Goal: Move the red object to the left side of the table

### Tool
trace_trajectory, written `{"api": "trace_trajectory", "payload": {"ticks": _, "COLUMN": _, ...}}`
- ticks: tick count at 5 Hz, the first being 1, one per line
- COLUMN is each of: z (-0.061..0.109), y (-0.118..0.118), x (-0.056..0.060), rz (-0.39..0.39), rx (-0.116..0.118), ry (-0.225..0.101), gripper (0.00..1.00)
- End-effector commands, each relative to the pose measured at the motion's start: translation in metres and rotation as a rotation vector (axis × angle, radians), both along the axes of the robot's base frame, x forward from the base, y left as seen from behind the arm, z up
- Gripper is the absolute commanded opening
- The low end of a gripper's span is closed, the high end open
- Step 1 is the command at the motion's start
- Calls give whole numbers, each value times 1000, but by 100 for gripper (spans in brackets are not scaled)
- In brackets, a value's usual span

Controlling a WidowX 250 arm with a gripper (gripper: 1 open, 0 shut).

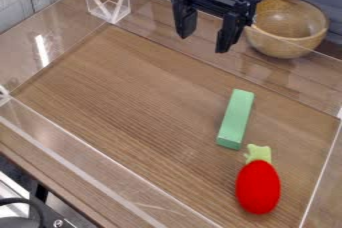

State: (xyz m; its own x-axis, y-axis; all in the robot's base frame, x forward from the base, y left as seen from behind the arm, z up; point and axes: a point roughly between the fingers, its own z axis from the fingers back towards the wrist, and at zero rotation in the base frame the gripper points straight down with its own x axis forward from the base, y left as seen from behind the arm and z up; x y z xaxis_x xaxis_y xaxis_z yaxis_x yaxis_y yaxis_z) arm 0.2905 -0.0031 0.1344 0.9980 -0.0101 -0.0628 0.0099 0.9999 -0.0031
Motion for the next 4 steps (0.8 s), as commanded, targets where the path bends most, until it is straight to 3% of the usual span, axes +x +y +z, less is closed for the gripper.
{"api": "trace_trajectory", "payload": {"ticks": 1, "z": -6, "y": -16, "x": -20, "rz": -21, "rx": -13, "ry": 15, "gripper": 100}}
{"api": "trace_trajectory", "payload": {"ticks": 2, "z": -19, "y": -50, "x": -54, "rz": -59, "rx": -37, "ry": 28, "gripper": 100}}
{"api": "trace_trajectory", "payload": {"ticks": 4, "z": -48, "y": -150, "x": -91, "rz": -136, "rx": -57, "ry": -56, "gripper": 100}}
